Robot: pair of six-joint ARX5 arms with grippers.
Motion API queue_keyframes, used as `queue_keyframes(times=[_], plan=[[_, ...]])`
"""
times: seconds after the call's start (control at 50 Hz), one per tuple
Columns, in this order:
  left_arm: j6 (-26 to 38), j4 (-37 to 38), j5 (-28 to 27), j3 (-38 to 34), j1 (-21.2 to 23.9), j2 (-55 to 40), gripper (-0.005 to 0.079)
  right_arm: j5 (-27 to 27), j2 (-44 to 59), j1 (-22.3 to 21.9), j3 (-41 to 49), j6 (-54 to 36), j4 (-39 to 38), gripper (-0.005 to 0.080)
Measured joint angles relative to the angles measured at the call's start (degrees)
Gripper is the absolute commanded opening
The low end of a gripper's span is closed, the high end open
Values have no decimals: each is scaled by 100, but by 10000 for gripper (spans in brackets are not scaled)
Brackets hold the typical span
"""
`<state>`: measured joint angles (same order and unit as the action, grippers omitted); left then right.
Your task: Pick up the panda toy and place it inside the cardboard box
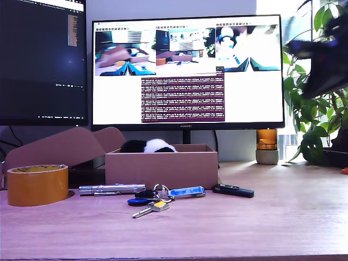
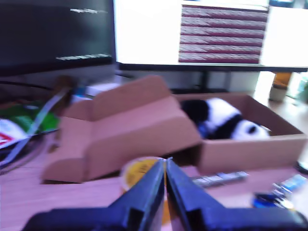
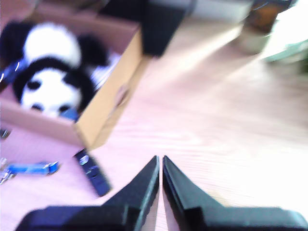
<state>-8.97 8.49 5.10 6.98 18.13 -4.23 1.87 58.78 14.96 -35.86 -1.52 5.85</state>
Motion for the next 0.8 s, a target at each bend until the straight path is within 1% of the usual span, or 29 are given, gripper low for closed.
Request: queue_keyframes(times=[0.2,0.4,0.54,0.64,0.8], plan=[[24,-28,-310,-210,-564,0,-19,11,-577,-452,498,33,-22,-7],[52,-26,-297,-245,-876,0,-19,15,-1274,-942,1001,177,-26,-7],[57,68,-256,-245,-896,0,-19,4,-1803,-990,1456,435,-188,-7],[37,323,-291,-245,-896,0,-19,11,-2229,-990,1714,472,-339,-7],[35,704,-306,-245,-896,0,-19,48,-2999,-990,2218,466,-793,-7]])
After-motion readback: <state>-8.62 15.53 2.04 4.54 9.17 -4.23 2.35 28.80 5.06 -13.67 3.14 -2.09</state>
